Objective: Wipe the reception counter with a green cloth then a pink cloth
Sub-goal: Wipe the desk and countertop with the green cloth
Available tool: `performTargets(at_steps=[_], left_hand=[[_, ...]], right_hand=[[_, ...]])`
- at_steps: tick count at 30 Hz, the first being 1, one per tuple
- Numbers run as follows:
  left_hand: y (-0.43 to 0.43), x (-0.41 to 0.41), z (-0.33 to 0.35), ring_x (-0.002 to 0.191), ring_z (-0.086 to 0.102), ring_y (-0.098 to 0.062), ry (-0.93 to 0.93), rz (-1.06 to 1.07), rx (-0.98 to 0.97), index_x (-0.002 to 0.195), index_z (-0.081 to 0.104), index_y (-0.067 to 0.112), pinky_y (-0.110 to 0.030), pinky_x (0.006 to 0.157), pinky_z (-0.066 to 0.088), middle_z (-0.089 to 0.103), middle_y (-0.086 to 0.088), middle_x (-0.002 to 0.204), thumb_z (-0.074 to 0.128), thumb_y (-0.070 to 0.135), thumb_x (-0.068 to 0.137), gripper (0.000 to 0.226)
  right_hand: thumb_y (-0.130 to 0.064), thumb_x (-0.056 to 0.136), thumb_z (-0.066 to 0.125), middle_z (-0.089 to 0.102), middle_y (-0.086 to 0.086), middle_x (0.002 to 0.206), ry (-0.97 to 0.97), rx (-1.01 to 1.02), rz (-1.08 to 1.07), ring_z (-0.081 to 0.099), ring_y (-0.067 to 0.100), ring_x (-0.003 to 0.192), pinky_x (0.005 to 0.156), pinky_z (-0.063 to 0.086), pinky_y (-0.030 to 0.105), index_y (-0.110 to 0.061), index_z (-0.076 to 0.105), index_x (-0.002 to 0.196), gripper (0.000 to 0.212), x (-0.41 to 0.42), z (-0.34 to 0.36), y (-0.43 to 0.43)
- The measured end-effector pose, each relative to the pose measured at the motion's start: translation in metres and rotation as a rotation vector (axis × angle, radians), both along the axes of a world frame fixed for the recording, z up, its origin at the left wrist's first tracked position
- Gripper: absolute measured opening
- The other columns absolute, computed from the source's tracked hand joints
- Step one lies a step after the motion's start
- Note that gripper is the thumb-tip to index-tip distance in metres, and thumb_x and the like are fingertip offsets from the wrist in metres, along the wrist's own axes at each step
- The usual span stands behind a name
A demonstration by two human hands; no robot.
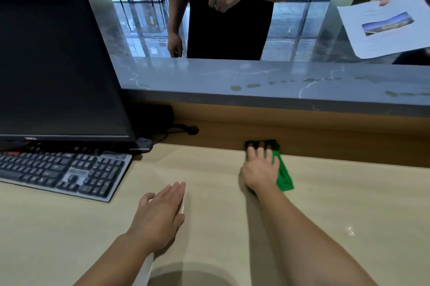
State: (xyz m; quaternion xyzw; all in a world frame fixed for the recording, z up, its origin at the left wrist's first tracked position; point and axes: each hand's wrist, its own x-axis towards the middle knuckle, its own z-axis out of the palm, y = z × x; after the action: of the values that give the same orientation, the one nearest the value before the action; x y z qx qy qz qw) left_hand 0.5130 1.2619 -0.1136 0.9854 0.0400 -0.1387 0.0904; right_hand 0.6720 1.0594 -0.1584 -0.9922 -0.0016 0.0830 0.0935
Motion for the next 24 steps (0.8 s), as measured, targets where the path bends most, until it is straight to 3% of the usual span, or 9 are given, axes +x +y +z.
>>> performTargets(at_steps=[3,5,7,9,12,16,19,24], left_hand=[[0.001,0.003,-0.004,0.147,0.012,-0.005,0.028,-0.027,0.047,0.153,0.006,0.030,-0.037,0.115,0.001,0.032,0.009,0.155,0.045,0.039,0.098,0.068],[-0.001,0.008,-0.005,0.140,0.030,-0.008,0.039,-0.045,0.095,0.150,0.019,0.031,-0.038,0.114,0.002,0.047,0.011,0.143,0.049,0.042,0.095,0.064],[-0.002,0.011,-0.004,0.123,0.048,-0.009,0.044,-0.051,0.117,0.136,0.037,0.033,-0.038,0.110,0.003,0.057,0.015,0.124,0.055,0.044,0.089,0.052],[-0.003,0.014,-0.002,0.114,0.053,-0.009,0.064,-0.052,0.144,0.122,0.047,0.032,-0.038,0.108,0.001,0.058,0.014,0.115,0.058,0.045,0.084,0.042],[-0.006,0.016,-0.004,0.114,0.052,-0.007,0.093,-0.068,0.198,0.118,0.051,0.030,-0.042,0.112,-0.006,0.054,0.013,0.121,0.059,0.045,0.082,0.040],[-0.008,0.016,-0.004,0.127,0.044,-0.005,0.108,-0.058,0.186,0.127,0.049,0.029,-0.041,0.104,-0.019,0.051,0.013,0.130,0.060,0.044,0.083,0.047],[-0.006,0.015,-0.005,0.125,0.045,-0.005,0.092,-0.052,0.174,0.126,0.047,0.030,-0.041,0.107,-0.018,0.051,0.014,0.124,0.060,0.045,0.083,0.047],[-0.004,0.012,-0.006,0.142,0.025,-0.005,0.081,-0.044,0.156,0.147,0.031,0.030,-0.045,0.110,-0.021,0.033,0.012,0.153,0.056,0.045,0.089,0.065]], right_hand=[[-0.016,0.093,0.038,-0.002,0.003,0.164,0.004,0.033,0.309,-0.004,0.025,0.150,0.120,0.002,0.047,-0.028,0.007,0.155,0.070,-0.012,-0.001,0.067],[-0.011,0.094,0.038,-0.010,0.002,0.163,0.061,0.048,0.492,-0.011,0.024,0.149,0.120,-0.003,0.046,-0.027,0.005,0.155,0.072,-0.017,0.000,0.096],[-0.013,0.095,0.038,-0.012,0.000,0.163,0.111,0.052,0.592,-0.013,0.021,0.149,0.120,-0.005,0.044,-0.030,0.005,0.155,0.070,-0.010,0.002,0.100],[-0.018,0.094,0.039,-0.006,-0.002,0.163,0.138,0.048,0.634,-0.005,0.018,0.150,0.120,-0.001,0.043,-0.035,0.007,0.154,0.071,0.004,0.006,0.086],[-0.023,0.091,0.039,0.011,-0.002,0.163,0.172,0.080,0.470,0.016,0.021,0.147,0.116,0.017,0.041,-0.042,0.013,0.152,0.069,0.036,0.012,0.039],[-0.029,0.097,0.031,-0.013,-0.007,0.162,0.166,0.064,0.185,-0.013,0.014,0.149,0.121,0.001,0.041,-0.042,0.005,0.153,0.063,0.070,0.009,-0.047],[-0.030,0.100,0.030,-0.014,-0.007,0.162,0.151,0.044,-0.026,-0.014,0.015,0.149,0.120,0.004,0.044,-0.040,0.002,0.153,0.061,0.071,0.007,-0.107],[-0.031,0.101,0.029,-0.012,0.001,0.163,0.138,0.014,-0.274,-0.009,0.023,0.150,0.118,0.005,0.050,-0.034,0.002,0.155,0.060,0.072,0.003,-0.095]])
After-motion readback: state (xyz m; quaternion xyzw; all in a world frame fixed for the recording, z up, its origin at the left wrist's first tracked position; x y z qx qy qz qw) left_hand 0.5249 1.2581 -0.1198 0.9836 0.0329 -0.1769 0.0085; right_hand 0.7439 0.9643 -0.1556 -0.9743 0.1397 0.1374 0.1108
